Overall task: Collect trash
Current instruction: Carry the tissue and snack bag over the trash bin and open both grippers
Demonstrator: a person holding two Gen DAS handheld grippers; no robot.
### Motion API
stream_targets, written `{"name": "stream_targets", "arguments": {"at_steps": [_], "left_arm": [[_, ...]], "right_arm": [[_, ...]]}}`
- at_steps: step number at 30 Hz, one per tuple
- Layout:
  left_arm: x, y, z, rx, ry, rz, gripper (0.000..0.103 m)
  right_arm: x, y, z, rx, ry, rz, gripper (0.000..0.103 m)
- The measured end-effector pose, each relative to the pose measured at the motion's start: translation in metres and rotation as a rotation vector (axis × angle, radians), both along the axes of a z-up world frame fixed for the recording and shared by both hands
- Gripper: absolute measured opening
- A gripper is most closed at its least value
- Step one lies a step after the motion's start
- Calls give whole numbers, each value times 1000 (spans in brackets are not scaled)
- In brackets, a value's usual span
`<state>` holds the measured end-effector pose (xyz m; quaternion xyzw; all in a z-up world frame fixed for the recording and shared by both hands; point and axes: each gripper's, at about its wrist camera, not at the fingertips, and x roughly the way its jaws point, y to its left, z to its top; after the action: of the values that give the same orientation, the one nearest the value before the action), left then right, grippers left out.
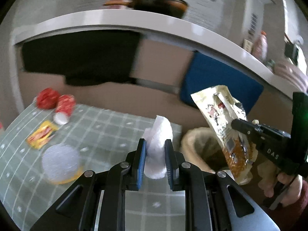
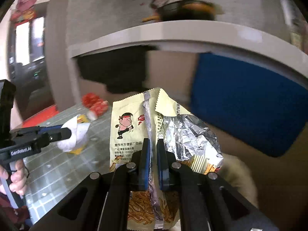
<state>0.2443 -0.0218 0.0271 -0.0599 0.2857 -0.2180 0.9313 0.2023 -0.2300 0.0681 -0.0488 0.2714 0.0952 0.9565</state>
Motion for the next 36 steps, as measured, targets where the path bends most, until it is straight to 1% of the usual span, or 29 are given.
{"name": "stream_targets", "arguments": {"at_steps": [3, 6, 9, 11, 15, 21, 28, 36], "left_arm": [[7, -37, -1, 22, -2, -55, 20], [15, -63, -4, 30, 12, -93, 20], [20, -92, -10, 47, 18, -138, 20], [22, -106, -15, 55, 21, -160, 20], [29, -123, -26, 61, 47, -183, 20], [35, -137, -35, 77, 67, -197, 20], [39, -146, -39, 83, 82, -198, 20], [43, -160, -41, 86, 87, -221, 20]], "right_arm": [[-2, -35, 1, 0, -5, -76, 7], [-5, -65, -2, 2, -5, -128, 7], [-10, -77, -6, 5, -10, -172, 7], [-15, -96, -10, 21, -6, -205, 7], [-18, -115, -17, 40, 7, -246, 7], [-8, -113, -23, 54, 19, -268, 7], [0, -113, -33, 37, 43, -288, 8], [5, -120, -42, 59, 67, -304, 8]]}}
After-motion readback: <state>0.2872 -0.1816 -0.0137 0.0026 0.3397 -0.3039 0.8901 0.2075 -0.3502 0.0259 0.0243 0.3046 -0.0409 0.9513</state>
